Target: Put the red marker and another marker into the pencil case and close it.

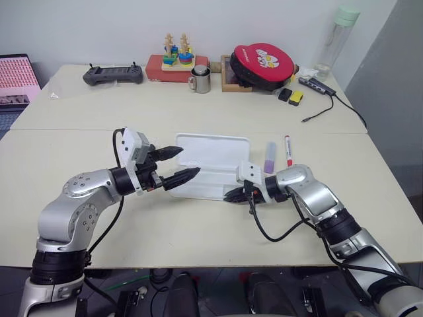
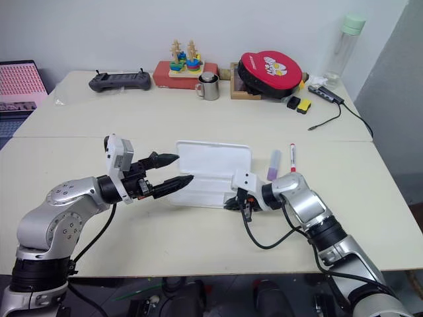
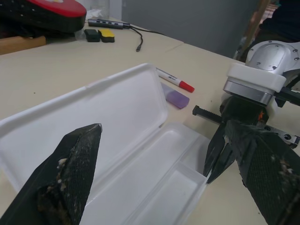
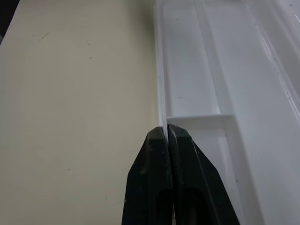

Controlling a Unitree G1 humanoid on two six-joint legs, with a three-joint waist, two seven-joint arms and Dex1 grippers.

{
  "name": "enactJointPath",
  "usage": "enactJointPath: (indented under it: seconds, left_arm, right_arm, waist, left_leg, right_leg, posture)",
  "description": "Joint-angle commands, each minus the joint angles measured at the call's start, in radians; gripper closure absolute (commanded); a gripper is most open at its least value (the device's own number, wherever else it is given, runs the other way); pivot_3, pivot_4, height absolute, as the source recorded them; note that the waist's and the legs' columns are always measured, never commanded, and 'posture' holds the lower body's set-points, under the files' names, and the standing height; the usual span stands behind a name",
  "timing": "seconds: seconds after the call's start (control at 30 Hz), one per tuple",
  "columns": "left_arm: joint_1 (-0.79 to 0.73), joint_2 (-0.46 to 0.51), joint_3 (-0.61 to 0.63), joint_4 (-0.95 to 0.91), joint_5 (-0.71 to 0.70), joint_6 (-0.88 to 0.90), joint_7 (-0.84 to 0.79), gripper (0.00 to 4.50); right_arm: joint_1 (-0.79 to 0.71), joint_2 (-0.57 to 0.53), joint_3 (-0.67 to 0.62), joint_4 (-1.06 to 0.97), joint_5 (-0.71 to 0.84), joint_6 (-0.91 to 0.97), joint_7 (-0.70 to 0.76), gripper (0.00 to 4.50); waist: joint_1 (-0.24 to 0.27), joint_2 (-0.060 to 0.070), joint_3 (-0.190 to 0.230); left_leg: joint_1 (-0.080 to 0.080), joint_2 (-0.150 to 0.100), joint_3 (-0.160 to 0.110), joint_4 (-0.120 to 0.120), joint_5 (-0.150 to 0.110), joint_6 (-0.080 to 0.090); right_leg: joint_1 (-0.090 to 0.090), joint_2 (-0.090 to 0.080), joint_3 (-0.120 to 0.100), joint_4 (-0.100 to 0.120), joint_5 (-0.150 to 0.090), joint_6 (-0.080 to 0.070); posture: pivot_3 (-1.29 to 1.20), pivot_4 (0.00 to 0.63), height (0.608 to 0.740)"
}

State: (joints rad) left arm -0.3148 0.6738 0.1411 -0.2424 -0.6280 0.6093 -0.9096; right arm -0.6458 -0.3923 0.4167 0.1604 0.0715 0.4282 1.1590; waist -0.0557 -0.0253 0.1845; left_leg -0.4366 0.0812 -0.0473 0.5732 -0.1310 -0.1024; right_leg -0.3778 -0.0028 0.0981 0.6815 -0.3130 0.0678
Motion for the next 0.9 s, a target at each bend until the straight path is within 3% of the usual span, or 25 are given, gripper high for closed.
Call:
enactJointPath:
  seconds: [0.03,0.17,0.4,0.5,0.63,0.77,0.9]
  left_arm:
    - [-0.015,0.013,-0.013,-0.046,-0.018,0.009,-0.019,0.00]
    - [-0.053,0.003,-0.054,-0.045,-0.014,0.015,-0.035,0.00]
    - [-0.138,-0.049,-0.137,-0.011,-0.014,0.013,-0.071,0.00]
    - [-0.173,-0.070,-0.164,0.029,0.002,0.003,-0.093,0.00]
    - [-0.224,-0.090,-0.185,0.086,0.024,-0.022,-0.113,0.00]
    - [-0.254,-0.102,-0.199,0.116,0.040,-0.041,-0.132,0.00]
    - [-0.269,-0.115,-0.201,0.125,0.045,-0.047,-0.141,0.00]
  right_arm:
    - [0.002,-0.002,-0.015,-0.053,0.029,-0.013,0.016,4.08]
    - [0.018,-0.017,-0.124,-0.153,0.117,0.052,-0.016,3.43]
    - [0.150,-0.062,-0.420,-0.406,0.328,0.240,-0.154,1.76]
    - [0.217,-0.084,-0.503,-0.443,0.342,0.270,-0.233,1.11]
    - [0.185,-0.035,-0.598,-0.310,0.217,0.284,-0.552,0.06]
    - [0.158,-0.004,-0.609,-0.184,0.135,0.287,-0.740,0.03]
    - [0.151,0.017,-0.593,-0.139,0.110,0.272,-0.805,0.03]
  waist:
    - [0.000,0.000,0.000]
    - [0.000,0.000,0.000]
    - [0.018,0.000,0.000]
    - [0.024,0.000,0.000]
    - [0.016,0.000,0.000]
    - [0.007,0.000,0.000]
    - [0.005,0.000,0.000]
  left_leg:
    - [0.000,0.000,0.000,0.000,0.000,0.000]
    - [0.000,0.000,0.000,0.000,0.000,0.000]
    - [-0.001,0.000,-0.001,0.000,0.000,0.000]
    - [0.000,-0.001,-0.001,0.001,0.000,0.000]
    - [0.000,-0.001,-0.001,0.001,0.000,0.000]
    - [0.000,-0.001,0.000,0.001,0.000,0.000]
    - [-0.001,-0.001,0.000,0.000,0.000,0.000]
  right_leg:
    - [0.000,0.000,0.000,0.000,0.000,0.000]
    - [0.000,0.000,0.000,0.000,0.000,0.000]
    - [0.001,0.000,0.000,-0.001,0.000,0.000]
    - [0.001,0.000,-0.001,-0.001,0.000,0.000]
    - [0.001,0.000,0.000,-0.001,0.000,0.000]
    - [0.000,0.000,0.001,0.000,0.001,0.002]
    - [-0.001,0.000,0.001,0.000,0.000,0.000]
  posture:
    - [0.00,0.150,0.740]
    - [0.00,0.150,0.740]
    - [0.00,0.150,0.740]
    - [0.00,0.150,0.740]
    - [0.00,0.150,0.740]
    - [0.00,0.150,0.740]
    - [0.00,0.150,0.740]
